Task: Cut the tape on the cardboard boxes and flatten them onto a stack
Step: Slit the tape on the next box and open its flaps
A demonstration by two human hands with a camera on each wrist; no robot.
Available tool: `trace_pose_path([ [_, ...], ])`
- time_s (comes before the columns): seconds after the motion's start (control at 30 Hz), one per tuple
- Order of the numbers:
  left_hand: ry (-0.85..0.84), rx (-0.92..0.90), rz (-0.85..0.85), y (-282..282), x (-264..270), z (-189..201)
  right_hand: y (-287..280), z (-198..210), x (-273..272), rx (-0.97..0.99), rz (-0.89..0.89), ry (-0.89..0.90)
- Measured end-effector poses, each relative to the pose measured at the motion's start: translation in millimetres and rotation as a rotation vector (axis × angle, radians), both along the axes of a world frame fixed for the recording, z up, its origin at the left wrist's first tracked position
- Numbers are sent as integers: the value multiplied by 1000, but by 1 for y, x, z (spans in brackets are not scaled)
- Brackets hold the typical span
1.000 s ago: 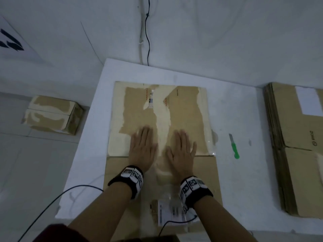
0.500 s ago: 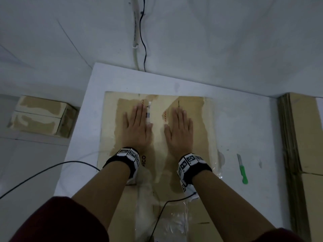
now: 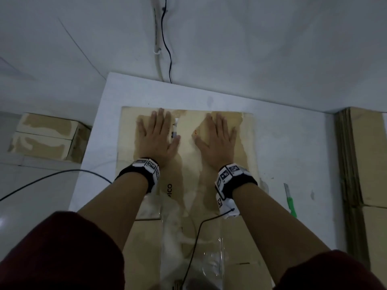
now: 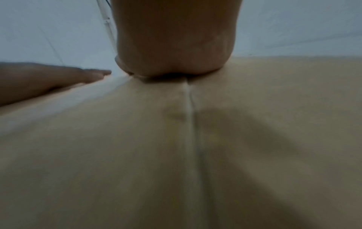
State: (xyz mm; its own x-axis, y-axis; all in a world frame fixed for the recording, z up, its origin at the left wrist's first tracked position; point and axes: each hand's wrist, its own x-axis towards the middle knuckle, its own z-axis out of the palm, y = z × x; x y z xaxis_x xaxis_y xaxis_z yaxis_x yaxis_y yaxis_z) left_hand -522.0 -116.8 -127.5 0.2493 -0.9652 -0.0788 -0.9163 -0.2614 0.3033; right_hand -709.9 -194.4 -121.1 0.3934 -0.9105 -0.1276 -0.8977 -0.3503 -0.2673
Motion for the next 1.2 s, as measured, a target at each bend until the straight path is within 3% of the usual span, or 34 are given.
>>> trace_pose_path([
  [0.17,70,0,15,21,1,6,4,3,-30,63,66,-99],
  [0.3,77,-23,115,94,-10,6,62,8,-79,-18,4,-125],
  [0.47,53,-3,358,182,-33,4,140,4,-131,-81,-197,27],
  [0.63,65,-11,358,189,-35,2,151,-4,-136,-163,-215,28],
  [0.77,102,5,395,189,-34,8,148,-3,-144,-123,-178,-127],
  [0.87,144,71,640,187,-40,25,147,7,-147,19,-399,-320],
  [0.97,231,172,926,183,-49,48,154,21,-139,81,-759,-283],
  [1.07,308,177,943,185,-44,57,155,32,-135,168,-970,-311],
  [1.2,446,226,834,194,-23,59,145,31,-154,344,-926,-356],
])
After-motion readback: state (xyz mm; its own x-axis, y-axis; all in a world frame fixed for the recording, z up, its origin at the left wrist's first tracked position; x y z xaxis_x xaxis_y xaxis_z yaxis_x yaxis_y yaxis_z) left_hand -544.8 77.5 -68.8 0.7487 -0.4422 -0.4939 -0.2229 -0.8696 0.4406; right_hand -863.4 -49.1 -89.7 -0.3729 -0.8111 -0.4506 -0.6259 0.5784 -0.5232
